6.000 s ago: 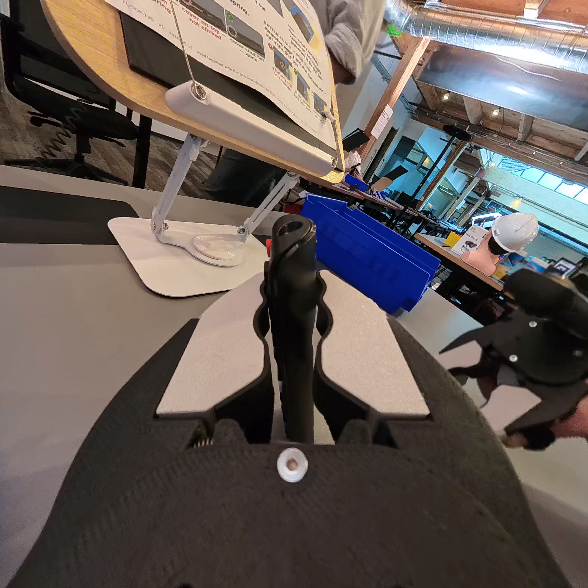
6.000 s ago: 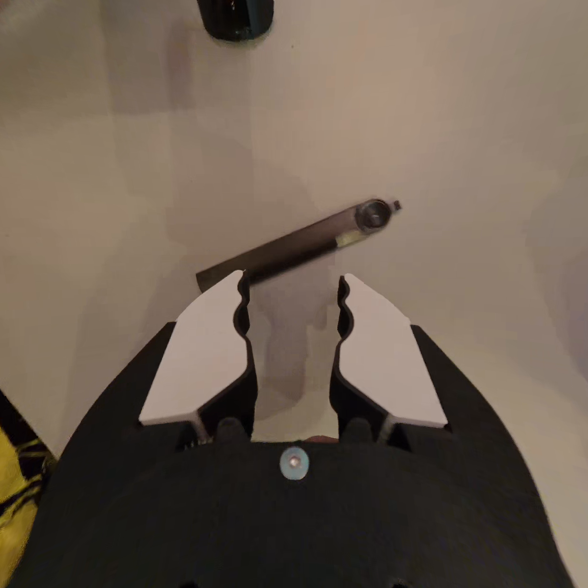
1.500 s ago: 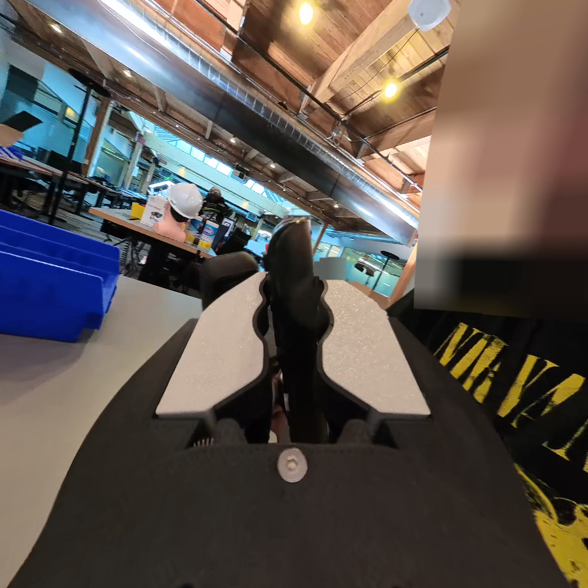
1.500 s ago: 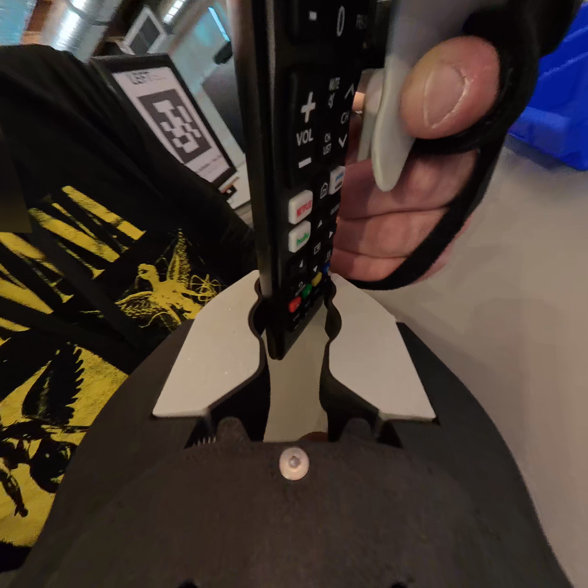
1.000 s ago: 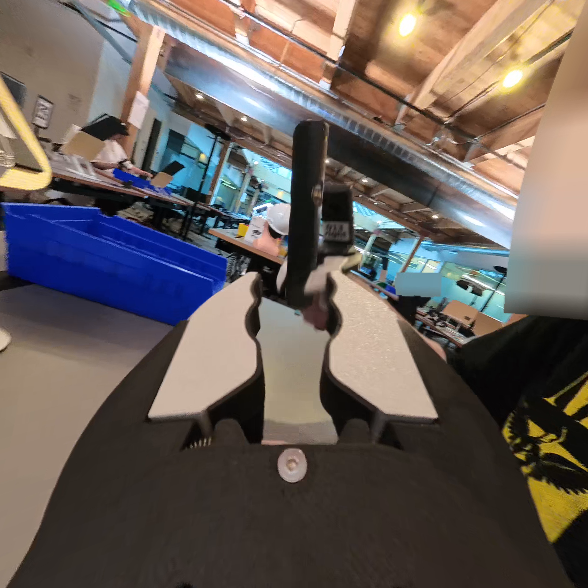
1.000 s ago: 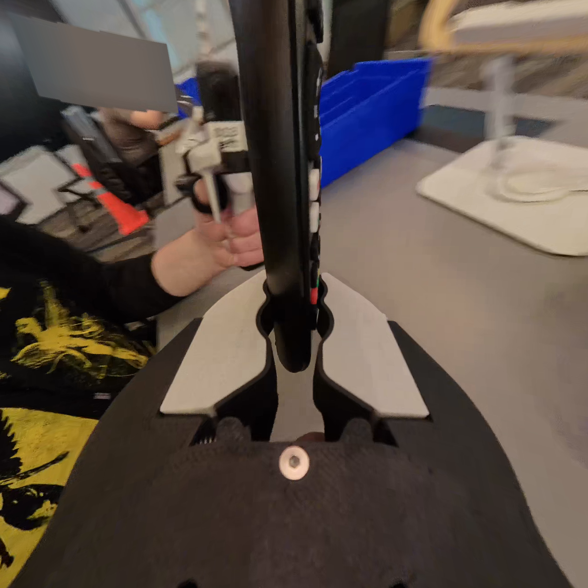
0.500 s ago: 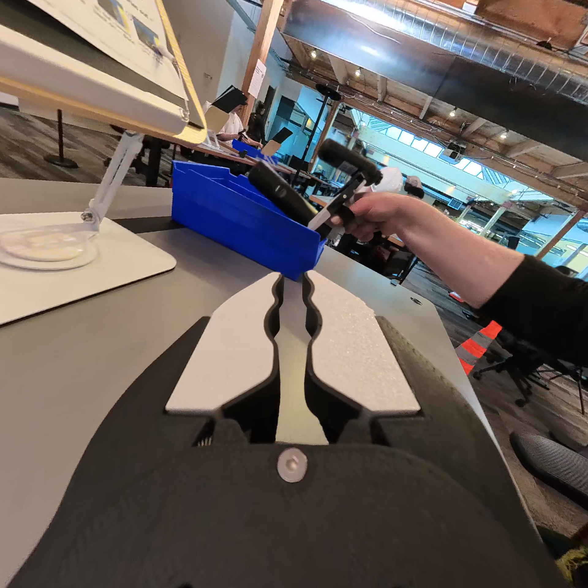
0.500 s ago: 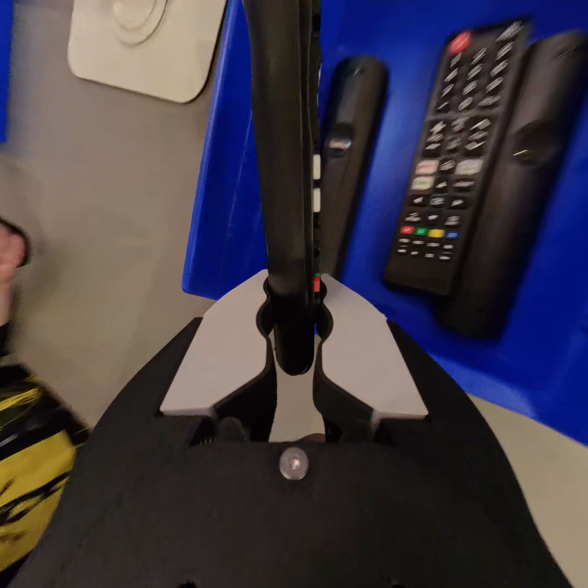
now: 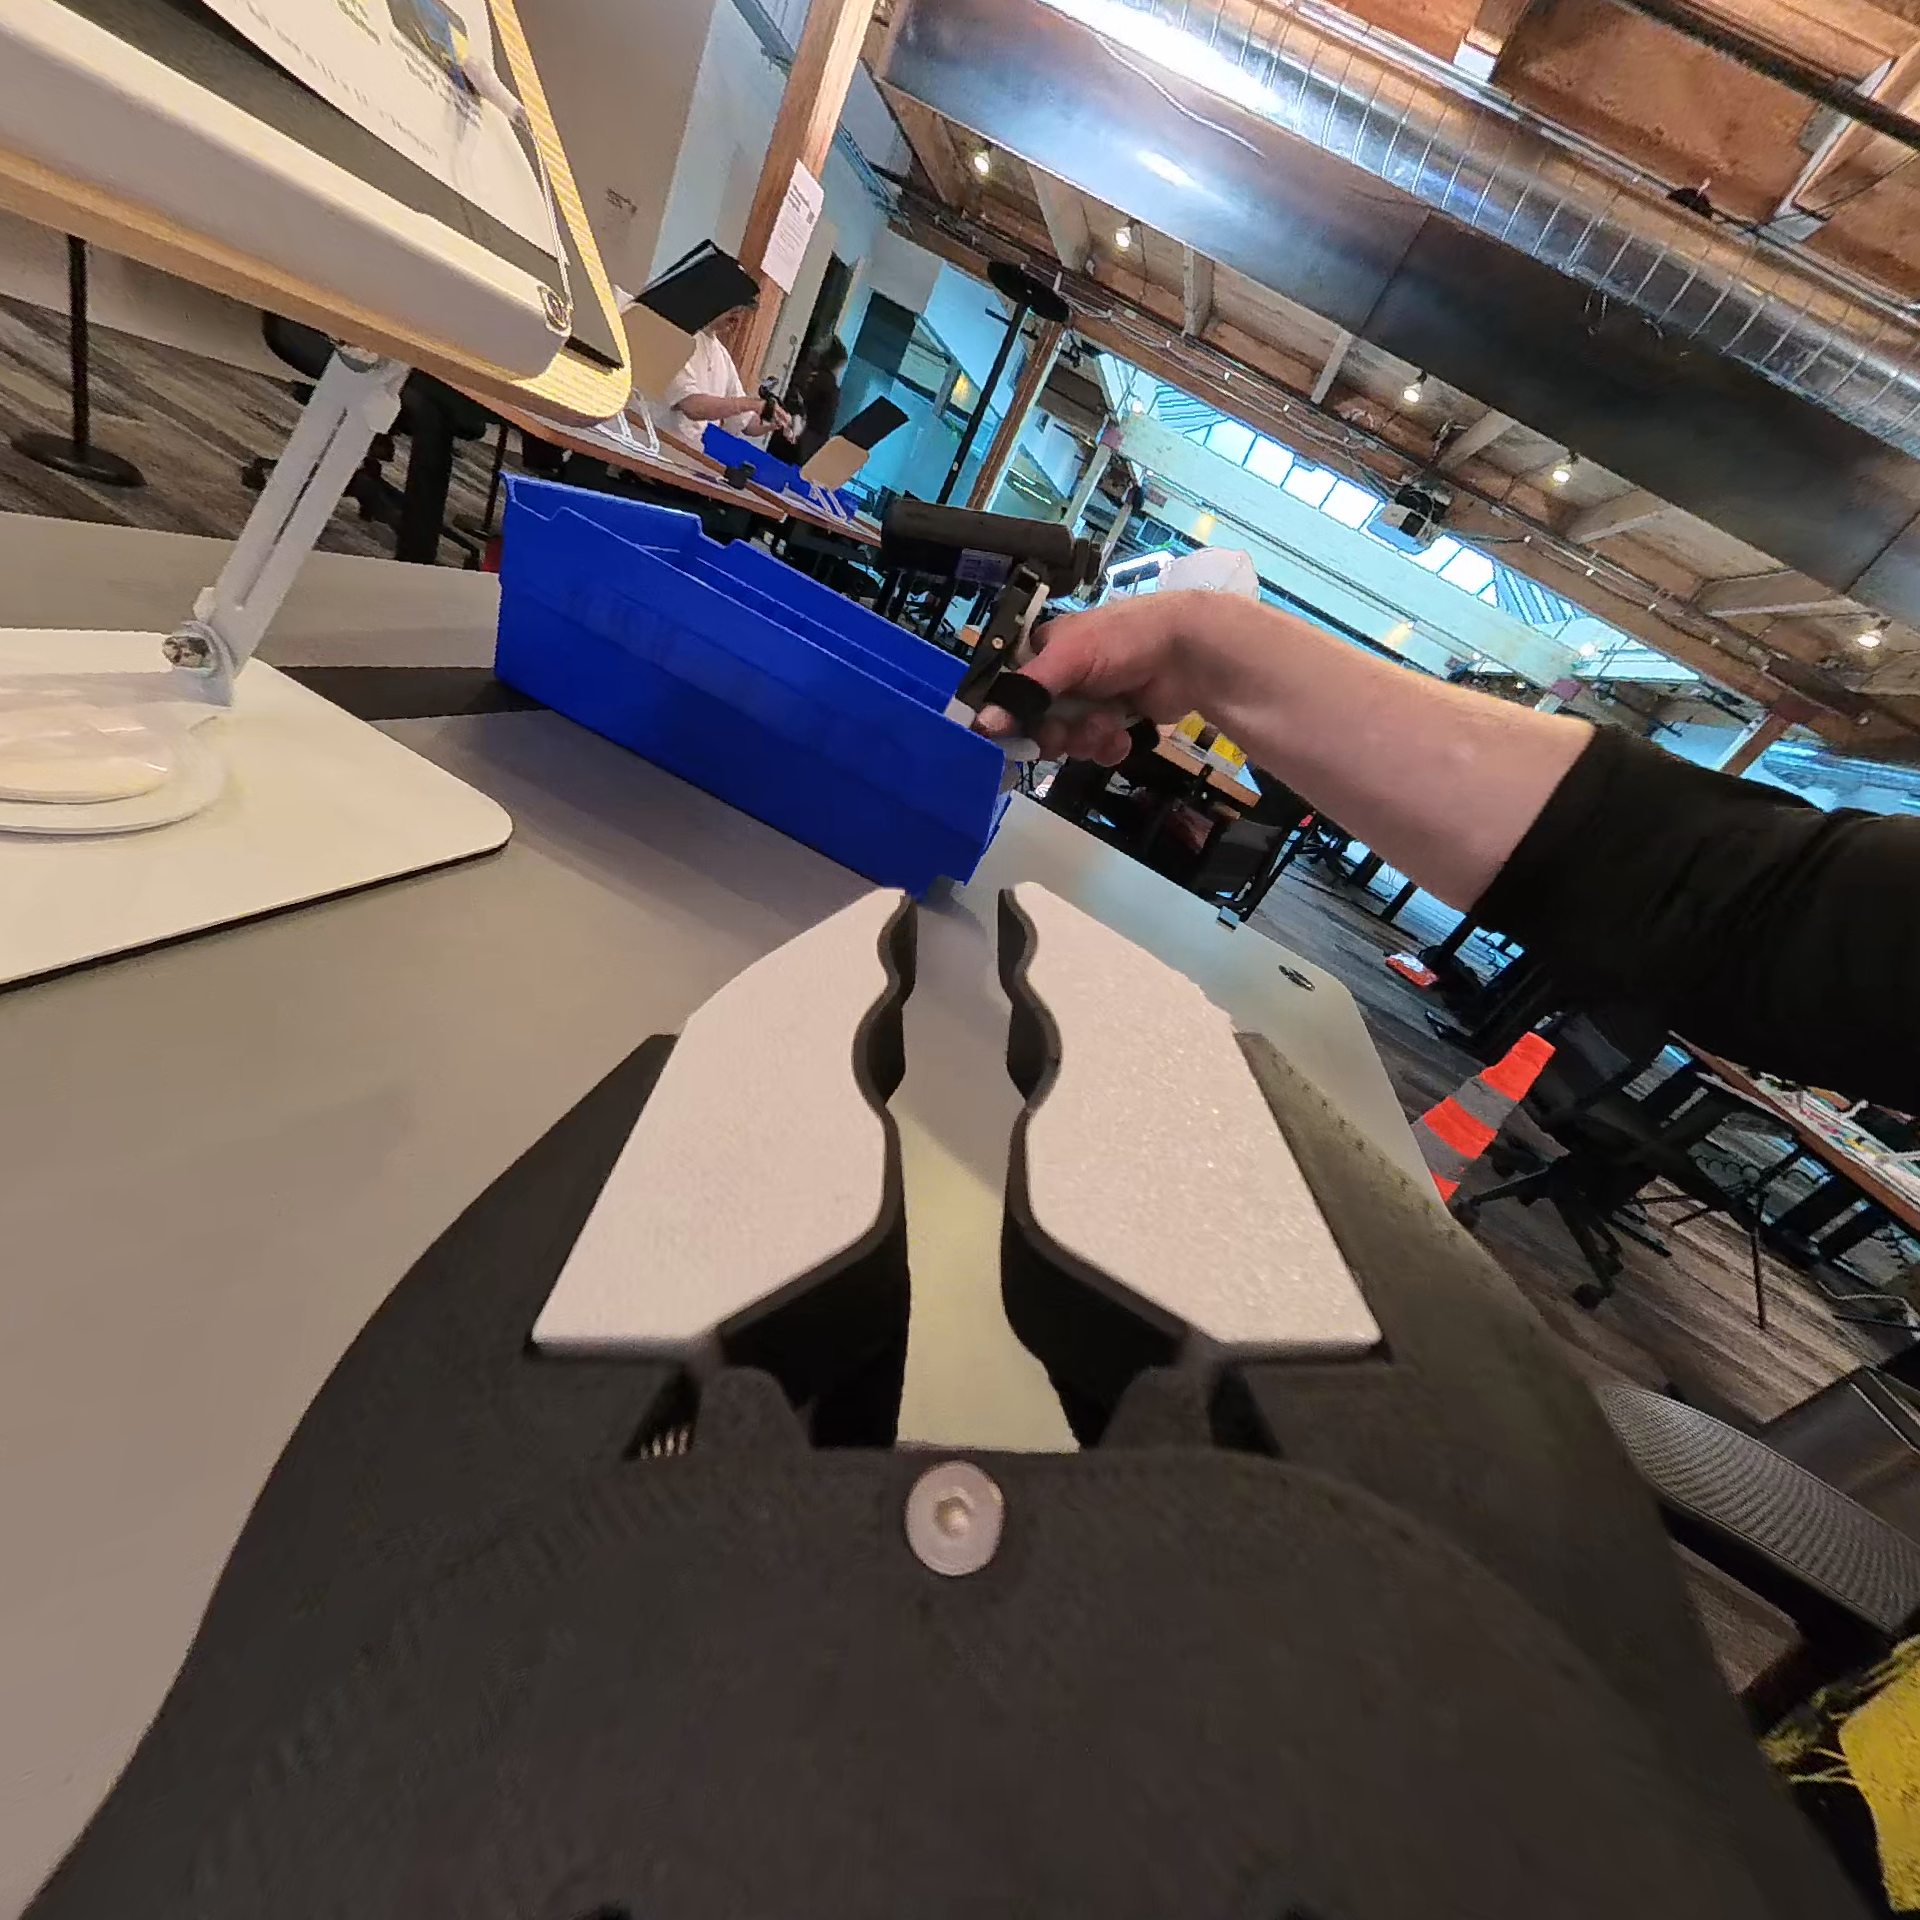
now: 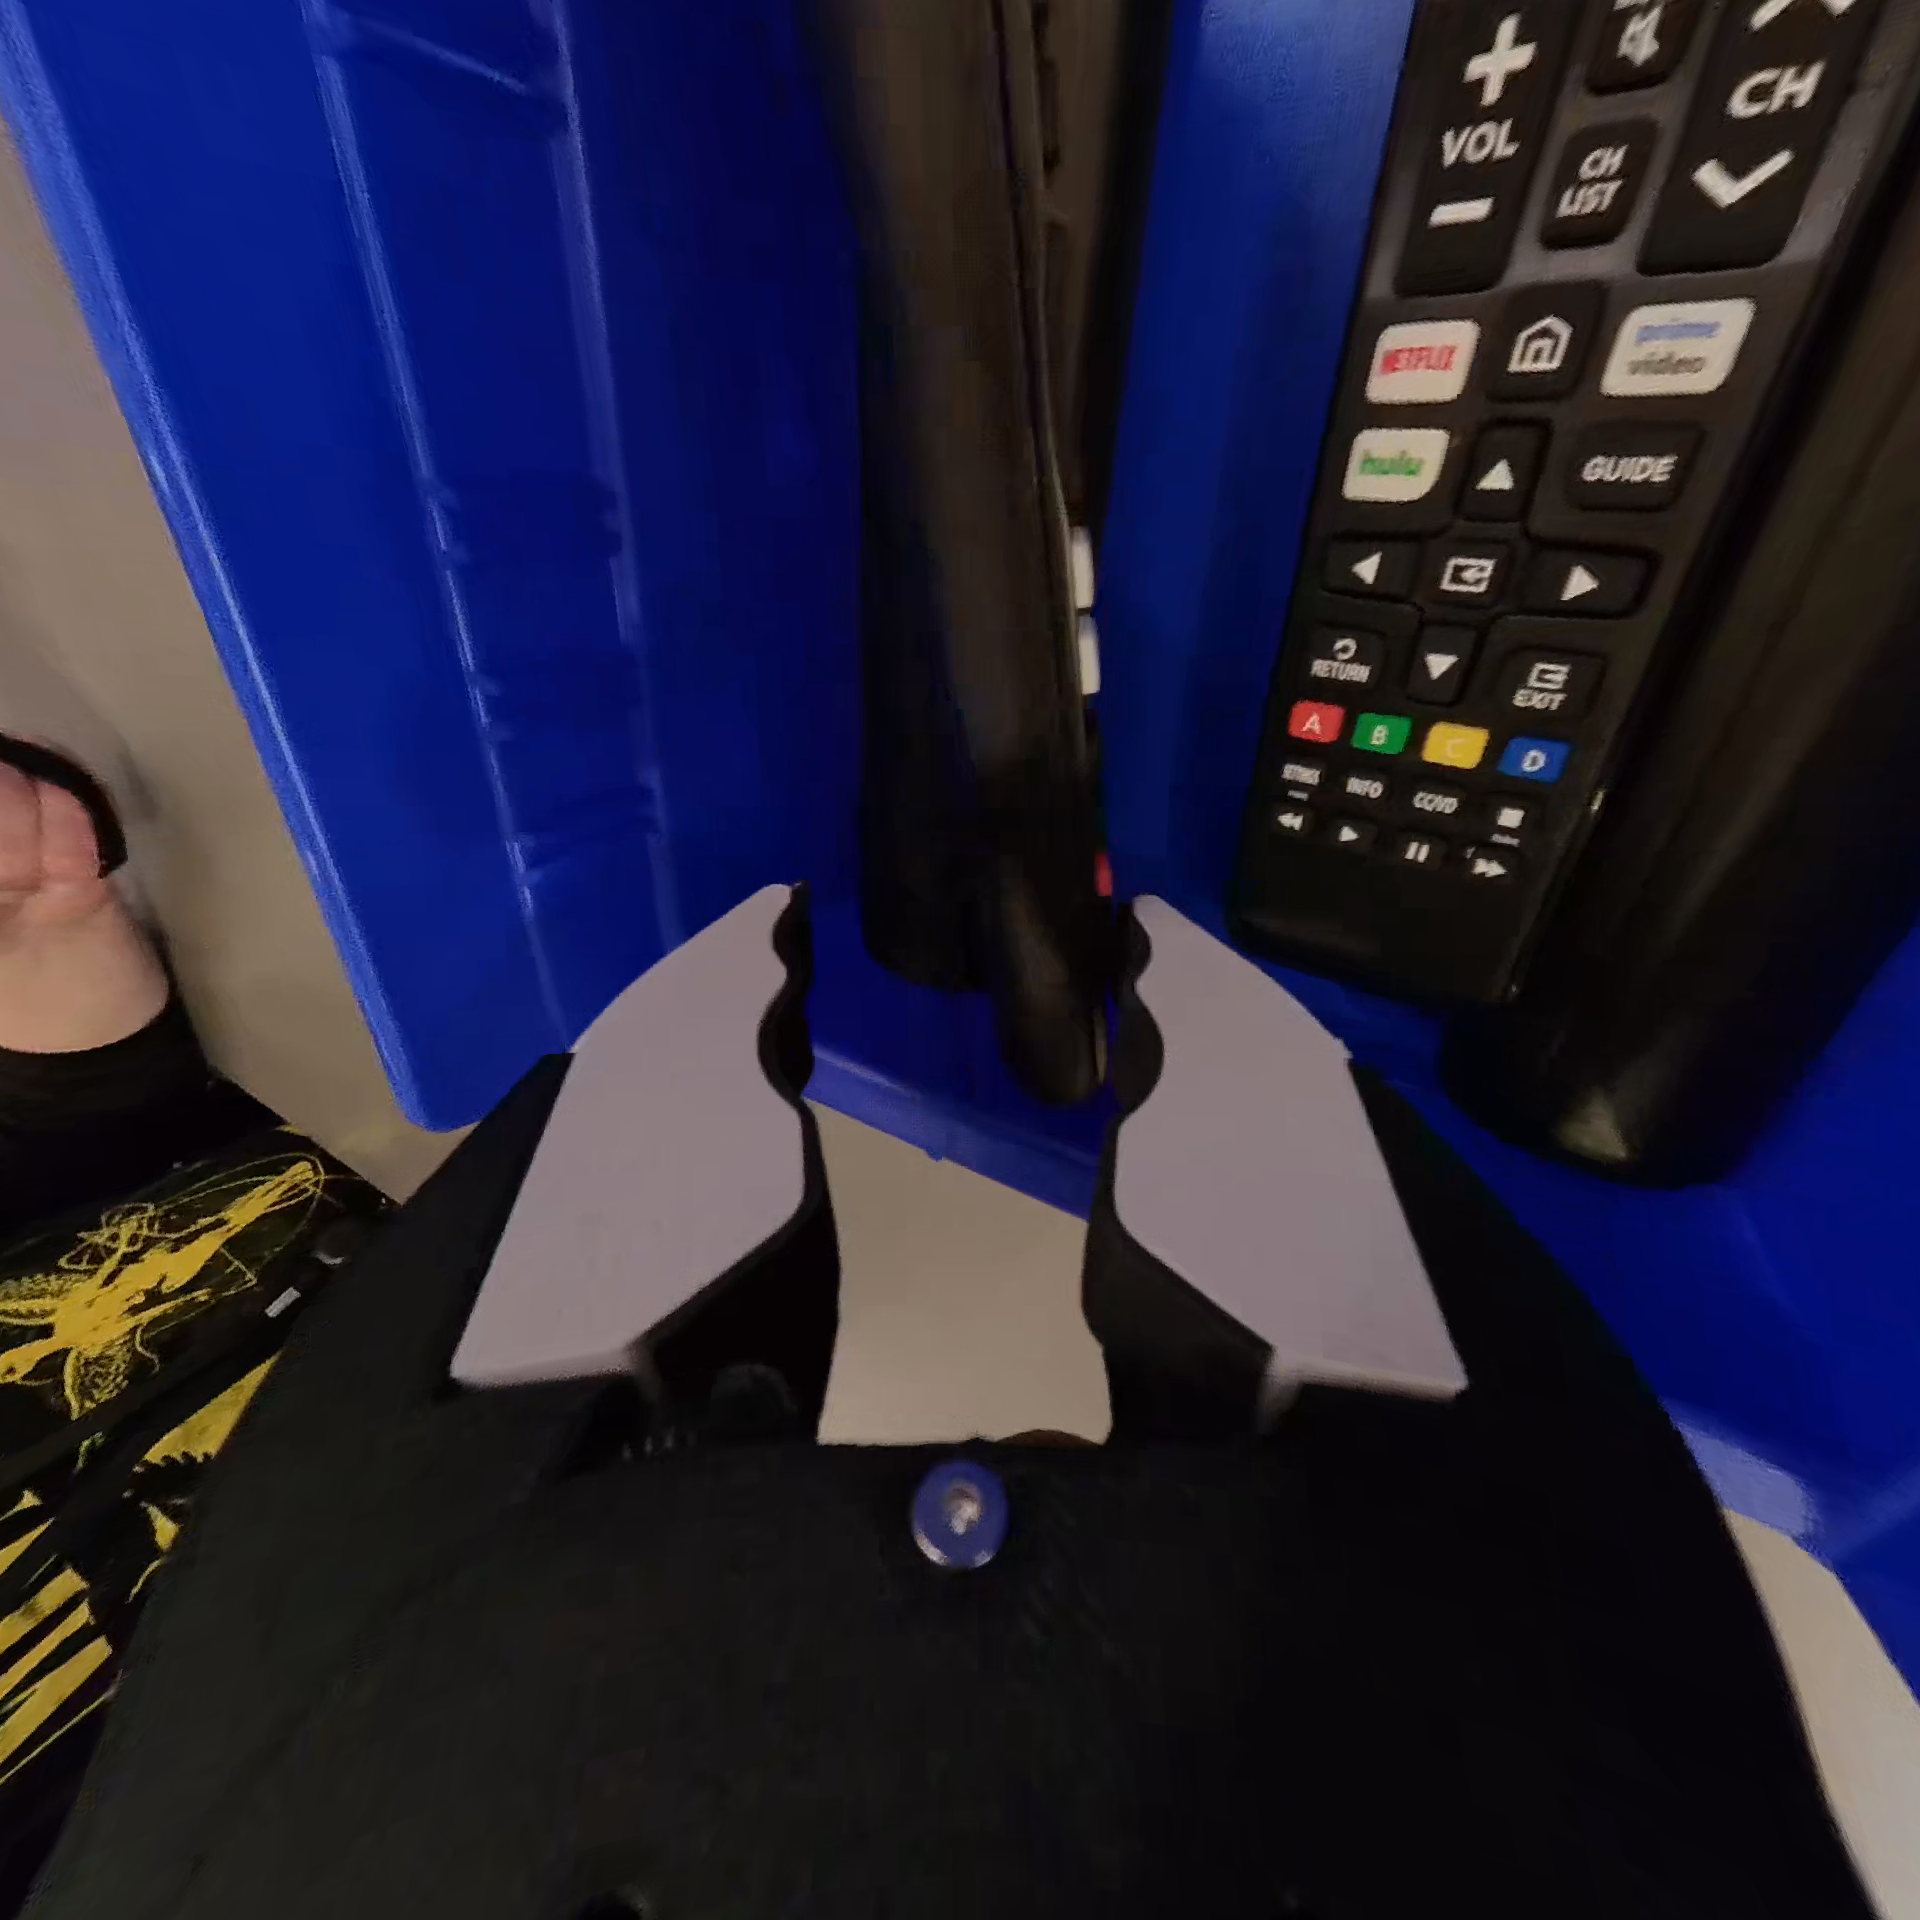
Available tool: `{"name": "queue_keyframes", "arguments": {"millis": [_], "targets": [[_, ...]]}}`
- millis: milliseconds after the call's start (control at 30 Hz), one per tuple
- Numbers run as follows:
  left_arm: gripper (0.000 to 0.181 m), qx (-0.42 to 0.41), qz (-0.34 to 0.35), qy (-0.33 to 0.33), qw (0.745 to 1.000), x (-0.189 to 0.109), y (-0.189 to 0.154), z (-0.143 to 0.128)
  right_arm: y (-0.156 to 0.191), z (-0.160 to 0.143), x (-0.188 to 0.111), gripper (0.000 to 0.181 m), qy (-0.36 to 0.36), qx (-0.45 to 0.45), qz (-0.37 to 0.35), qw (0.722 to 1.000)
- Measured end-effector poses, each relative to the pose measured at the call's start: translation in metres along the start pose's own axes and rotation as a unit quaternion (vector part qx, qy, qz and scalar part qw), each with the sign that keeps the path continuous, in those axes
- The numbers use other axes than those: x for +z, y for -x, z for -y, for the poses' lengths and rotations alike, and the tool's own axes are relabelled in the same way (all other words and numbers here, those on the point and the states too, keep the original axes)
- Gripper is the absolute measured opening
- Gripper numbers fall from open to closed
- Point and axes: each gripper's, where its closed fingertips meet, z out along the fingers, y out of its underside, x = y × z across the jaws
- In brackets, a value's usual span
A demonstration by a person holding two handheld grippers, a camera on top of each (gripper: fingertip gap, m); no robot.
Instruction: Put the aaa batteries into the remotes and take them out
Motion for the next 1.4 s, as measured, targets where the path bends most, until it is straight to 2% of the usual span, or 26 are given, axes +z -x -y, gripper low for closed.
{"name": "queue_keyframes", "arguments": {"millis": [33, 133, 333, 400, 500, 567, 700, 733, 933, 1000, 1067, 1133, 1167, 1200, 1233, 1333, 1400], "targets": [[0.015, 0.0, -0.002, 0.001, 1.0, 0.0, -0.001, 0.0, -0.003, -0.002, -0.001, 0.06, 0.008, -0.002, -0.014, 1.0], [0.017, -0.001, -0.001, -0.002, 1.0, -0.001, 0.0, 0.002, -0.007, -0.003, -0.008, 0.054, 0.007, -0.022, -0.057, 0.998], [0.02, -0.007, 0.003, -0.001, 1.0, -0.001, 0.004, 0.0, 0.015, 0.024, -0.019, 0.04, -0.065, -0.12, -0.077, 0.988], [0.021, -0.007, 0.004, 0.0, 1.0, -0.001, 0.004, 0.0, 0.014, 0.026, -0.013, 0.039, -0.056, -0.144, -0.104, 0.982], [0.021, -0.005, 0.005, 0.003, 1.0, 0.0, 0.005, -0.002, -0.004, 0.032, 0.0, 0.052, -0.046, -0.153, -0.175, 0.971], [0.022, -0.005, 0.007, 0.004, 1.0, 0.0, 0.006, -0.002, -0.011, 0.038, 0.005, 0.047, -0.054, -0.159, -0.208, 0.964], [0.022, -0.007, 0.008, 0.004, 1.0, -0.001, 0.008, -0.002, -0.013, 0.045, 0.004, 0.042, -0.071, -0.145, -0.209, 0.964], [0.023, -0.008, 0.008, 0.004, 1.0, -0.001, 0.008, -0.003, -0.017, 0.046, 0.003, 0.022, -0.075, -0.144, -0.215, 0.963], [0.023, -0.007, 0.007, 0.003, 1.0, -0.001, 0.008, -0.002, -0.009, 0.047, -0.003, 0.01, -0.108, -0.135, -0.124, 0.977], [0.024, -0.01, 0.006, 0.005, 1.0, 0.0, 0.009, -0.004, -0.012, 0.048, -0.007, 0.0, -0.114, -0.124, -0.129, 0.977], [0.024, -0.011, 0.005, 0.007, 1.0, 0.001, 0.009, -0.005, -0.033, 0.041, -0.007, 0.0, -0.081, -0.117, -0.177, 0.974], [0.024, -0.008, 0.005, 0.008, 1.0, 0.001, 0.009, -0.006, -0.029, 0.04, -0.006, 0.0, -0.085, -0.124, -0.165, 0.975], [0.024, -0.007, 0.006, 0.008, 1.0, 0.001, 0.009, -0.005, -0.022, 0.044, -0.009, 0.005, -0.105, -0.133, -0.159, 0.973], [0.024, -0.008, 0.006, 0.008, 1.0, 0.001, 0.009, -0.006, -0.015, 0.048, -0.011, 0.03, -0.12, -0.14, -0.157, 0.97], [0.024, -0.011, 0.005, 0.008, 1.0, 0.002, 0.01, -0.006, -0.01, 0.049, -0.009, 0.041, -0.119, -0.151, -0.166, 0.967], [0.024, -0.014, 0.005, 0.011, 1.0, 0.003, 0.011, -0.008, -0.011, 0.051, 0.005, 0.052, -0.099, -0.152, -0.189, 0.965], [0.025, -0.011, 0.007, 0.014, 1.0, 0.003, 0.011, -0.009, -0.013, 0.058, 0.006, 0.048, -0.117, -0.128, -0.18, 0.968]]}}
